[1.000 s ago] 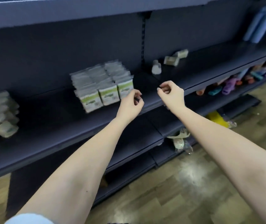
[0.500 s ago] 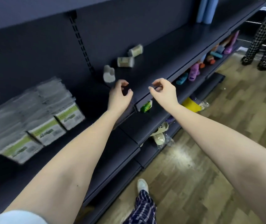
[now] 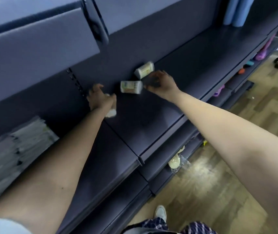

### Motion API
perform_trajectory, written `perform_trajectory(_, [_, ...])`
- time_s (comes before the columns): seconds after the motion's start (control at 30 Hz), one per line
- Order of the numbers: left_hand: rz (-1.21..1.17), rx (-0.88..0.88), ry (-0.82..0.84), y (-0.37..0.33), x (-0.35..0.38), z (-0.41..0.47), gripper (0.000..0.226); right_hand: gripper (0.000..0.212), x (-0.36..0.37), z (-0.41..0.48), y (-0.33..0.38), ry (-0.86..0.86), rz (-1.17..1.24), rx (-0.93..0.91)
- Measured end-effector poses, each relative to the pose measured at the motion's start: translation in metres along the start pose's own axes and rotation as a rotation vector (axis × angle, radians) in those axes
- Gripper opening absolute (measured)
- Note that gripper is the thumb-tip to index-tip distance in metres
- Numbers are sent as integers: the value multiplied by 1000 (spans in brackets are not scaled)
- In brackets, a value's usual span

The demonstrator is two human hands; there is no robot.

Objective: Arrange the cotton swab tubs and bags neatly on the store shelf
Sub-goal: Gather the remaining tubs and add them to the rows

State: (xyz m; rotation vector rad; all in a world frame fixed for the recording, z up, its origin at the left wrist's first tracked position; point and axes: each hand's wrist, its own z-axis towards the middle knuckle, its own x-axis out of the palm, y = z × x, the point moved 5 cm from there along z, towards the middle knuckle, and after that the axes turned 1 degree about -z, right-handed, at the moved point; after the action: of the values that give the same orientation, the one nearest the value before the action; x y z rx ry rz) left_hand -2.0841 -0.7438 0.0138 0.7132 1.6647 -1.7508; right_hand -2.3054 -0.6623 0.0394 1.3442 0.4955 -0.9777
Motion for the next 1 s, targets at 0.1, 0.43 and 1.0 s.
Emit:
perform_trajectory(0.1, [33,-150,67,21,8,8,70,45,28,25,-11,125,42,-1])
perform_trajectory(0.43, [-21,-243,117,23,15,-4,47,53,79,69,-7,328,77,-167])
perform_trajectory(1.0, [-286,-301,-369,14,-10,-74,50,69,68,71,18,398,294,-527])
